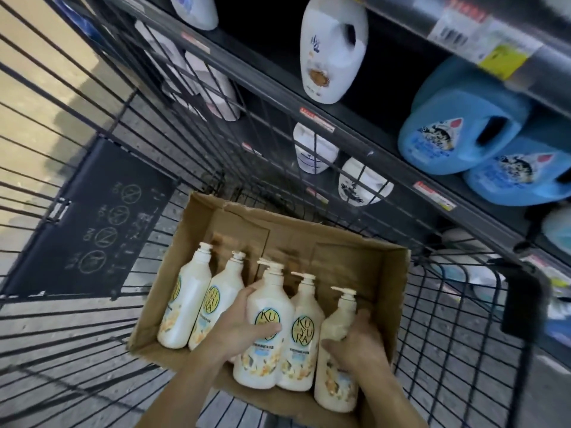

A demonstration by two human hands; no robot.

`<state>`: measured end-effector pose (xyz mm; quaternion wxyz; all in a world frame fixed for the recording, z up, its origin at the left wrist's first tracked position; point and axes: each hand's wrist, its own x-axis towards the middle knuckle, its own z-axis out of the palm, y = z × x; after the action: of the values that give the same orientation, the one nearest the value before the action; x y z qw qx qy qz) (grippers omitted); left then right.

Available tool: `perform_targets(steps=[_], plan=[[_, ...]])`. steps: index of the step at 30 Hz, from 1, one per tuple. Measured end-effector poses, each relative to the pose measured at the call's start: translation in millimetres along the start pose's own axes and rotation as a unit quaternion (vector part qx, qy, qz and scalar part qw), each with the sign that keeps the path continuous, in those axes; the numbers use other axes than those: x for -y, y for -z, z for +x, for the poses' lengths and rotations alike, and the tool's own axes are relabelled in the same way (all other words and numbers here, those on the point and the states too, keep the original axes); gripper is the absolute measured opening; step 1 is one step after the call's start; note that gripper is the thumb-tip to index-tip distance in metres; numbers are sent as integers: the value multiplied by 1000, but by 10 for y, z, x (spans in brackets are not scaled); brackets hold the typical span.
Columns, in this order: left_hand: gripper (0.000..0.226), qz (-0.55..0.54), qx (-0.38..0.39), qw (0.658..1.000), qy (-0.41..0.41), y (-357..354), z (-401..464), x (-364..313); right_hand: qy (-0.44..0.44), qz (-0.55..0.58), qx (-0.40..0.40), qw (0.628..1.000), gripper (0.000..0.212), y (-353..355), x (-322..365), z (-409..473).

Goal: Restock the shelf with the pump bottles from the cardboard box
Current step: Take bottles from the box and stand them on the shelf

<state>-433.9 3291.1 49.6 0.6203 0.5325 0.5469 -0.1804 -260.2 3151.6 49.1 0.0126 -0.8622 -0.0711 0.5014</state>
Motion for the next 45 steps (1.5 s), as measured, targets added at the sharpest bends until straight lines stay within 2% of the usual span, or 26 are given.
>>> perform_targets(steps=[2,3,5,6,7,9,11,14,17,20,25,30,35,38,45], plan=[[92,13,22,1000,1,2,-3,25,-9,7,47,999,91,47,-19,64],[93,15,29,999,3,0,-3,42,1,5,68,998,94,77,-35,65],[89,22,33,999,13,-11,-19,72,28,-9,112,993,87,82,-107,13],[87,24,35,999,20,-16,-17,104,42,-15,123,991,92,50,-179,6],[85,25,37,999,27,-20,-12,131,66,-8,127,990,92,13,-252,3],[79,33,42,998,35,-26,-16,167,98,36,135,985,81,-46,-375,-26],[75,44,40,998,34,-52,-46,194,117,51,127,984,86,-81,-454,-66],[79,62,21,998,12,-139,-175,161,130,65,67,987,105,-104,-445,-230],[83,17,-14,999,-30,-138,-373,-30,183,93,-4,979,100,47,-296,-438],[76,-48,-49,995,-79,40,-683,-379,251,108,-56,960,90,398,-48,-659],[69,-44,-132,974,-178,318,-1435,-1081,347,162,-136,914,79,1115,181,-1259],[72,-22,-202,939,-276,215,-2418,-1715,448,181,-201,852,74,1914,68,-2085],[74,-11,-244,899,-363,-371,-3566,-2296,512,225,-250,790,67,2834,-520,-2935],[84,-3,-267,876,-403,-929,-4202,-2645,540,233,-270,762,76,3376,-1068,-3392],[83,3,-205,831,-517,-2141,-5315,-3472,567,243,-346,707,69,4517,-2278,-4303]])
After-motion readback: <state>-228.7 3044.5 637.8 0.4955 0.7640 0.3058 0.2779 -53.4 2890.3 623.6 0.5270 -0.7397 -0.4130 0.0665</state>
